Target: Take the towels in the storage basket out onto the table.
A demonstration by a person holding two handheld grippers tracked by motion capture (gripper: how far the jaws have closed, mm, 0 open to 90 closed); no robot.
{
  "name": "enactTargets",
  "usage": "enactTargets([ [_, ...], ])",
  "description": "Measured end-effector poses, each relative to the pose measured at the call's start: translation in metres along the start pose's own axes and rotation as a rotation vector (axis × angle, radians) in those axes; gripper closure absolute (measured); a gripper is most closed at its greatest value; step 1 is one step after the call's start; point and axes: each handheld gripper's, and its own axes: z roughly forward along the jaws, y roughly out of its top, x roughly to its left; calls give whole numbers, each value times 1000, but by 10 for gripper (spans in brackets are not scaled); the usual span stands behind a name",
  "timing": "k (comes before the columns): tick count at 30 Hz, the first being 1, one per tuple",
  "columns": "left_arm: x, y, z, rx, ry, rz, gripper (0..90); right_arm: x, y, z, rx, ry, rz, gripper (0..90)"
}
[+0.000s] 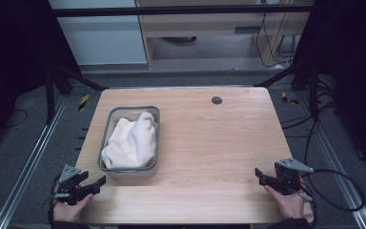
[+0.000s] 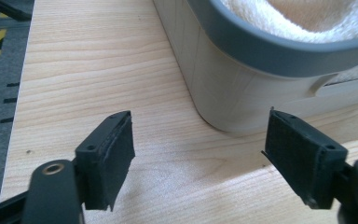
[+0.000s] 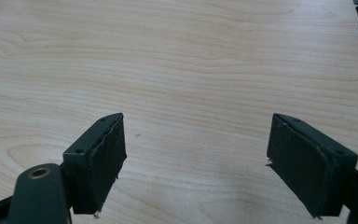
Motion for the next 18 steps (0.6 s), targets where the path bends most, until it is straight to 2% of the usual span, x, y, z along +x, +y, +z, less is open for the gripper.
enactTargets([
  [5,2,0,-4,-7,-7,-14,264,-1,0,1,-2,10,3,179],
  [6,3,1,-6,-21,-1,-17,265,-1,0,-1,-12,19,19,179],
  [9,4,4,-11,-39,4,-14,266,-1,-1,-2,-29,16,14,180],
  [13,3,9,-17,-59,0,-32,262,0,-1,-2,-23,22,11,173],
  [18,3,15,-22,-61,27,-39,247,1,-1,-3,-21,33,19,175],
])
